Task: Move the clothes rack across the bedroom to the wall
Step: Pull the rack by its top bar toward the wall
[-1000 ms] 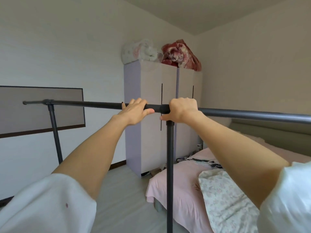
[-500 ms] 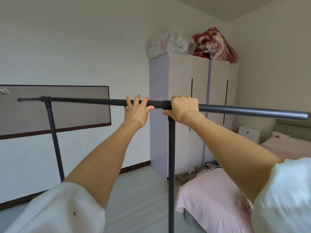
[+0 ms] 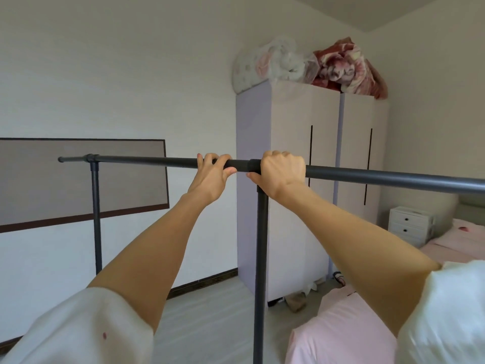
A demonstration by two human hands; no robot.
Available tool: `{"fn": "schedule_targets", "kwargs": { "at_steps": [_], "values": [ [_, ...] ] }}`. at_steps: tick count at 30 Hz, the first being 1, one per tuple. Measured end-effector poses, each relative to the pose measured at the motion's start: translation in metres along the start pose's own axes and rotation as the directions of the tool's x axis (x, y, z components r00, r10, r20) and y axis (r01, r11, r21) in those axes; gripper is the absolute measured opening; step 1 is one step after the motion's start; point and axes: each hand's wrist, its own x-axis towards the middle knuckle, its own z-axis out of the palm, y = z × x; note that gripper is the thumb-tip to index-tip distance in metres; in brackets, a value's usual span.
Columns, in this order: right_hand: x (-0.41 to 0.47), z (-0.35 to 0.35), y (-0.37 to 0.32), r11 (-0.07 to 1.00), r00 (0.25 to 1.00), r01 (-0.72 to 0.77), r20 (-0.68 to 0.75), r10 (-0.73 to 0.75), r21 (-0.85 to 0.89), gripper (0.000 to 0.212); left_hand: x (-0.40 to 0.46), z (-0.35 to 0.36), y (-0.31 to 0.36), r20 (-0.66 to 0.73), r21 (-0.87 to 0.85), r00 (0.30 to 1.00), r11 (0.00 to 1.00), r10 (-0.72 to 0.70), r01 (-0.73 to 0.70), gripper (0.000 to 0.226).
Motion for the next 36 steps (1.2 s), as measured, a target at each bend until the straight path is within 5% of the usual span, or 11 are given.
{"fn": "schedule_targets", "kwargs": {
  "at_steps": [6, 17, 27, 36],
  "values": [
    [0.063, 0.084, -0.017, 0.997, 0.999, 0.042, -0.010, -0.042, 0.068, 0.043, 0.063, 0.031, -0.056, -0.024, -0.015, 0.997, 0.997, -0.080, 0.080, 0.033],
    [0.186, 0.230, -0.110, 0.982, 0.985, 0.160, -0.086, -0.152, 0.102, 0.046, 0.180, 0.059, -0.223, -0.090, 0.263, 0.978, 0.943, -0.188, 0.205, 0.034],
    [0.303, 0.355, -0.212, 0.970, 0.980, 0.194, -0.082, -0.184, 0.145, 0.045, 0.293, 0.077, -0.384, -0.117, 0.222, 0.978, 0.955, -0.175, 0.198, 0.032],
    [0.407, 0.473, -0.238, 0.960, 0.969, 0.236, -0.116, -0.220, 0.151, 0.047, 0.399, 0.131, -0.475, -0.189, 0.235, 0.965, 0.946, -0.181, 0.224, 0.031]
  ]
}}
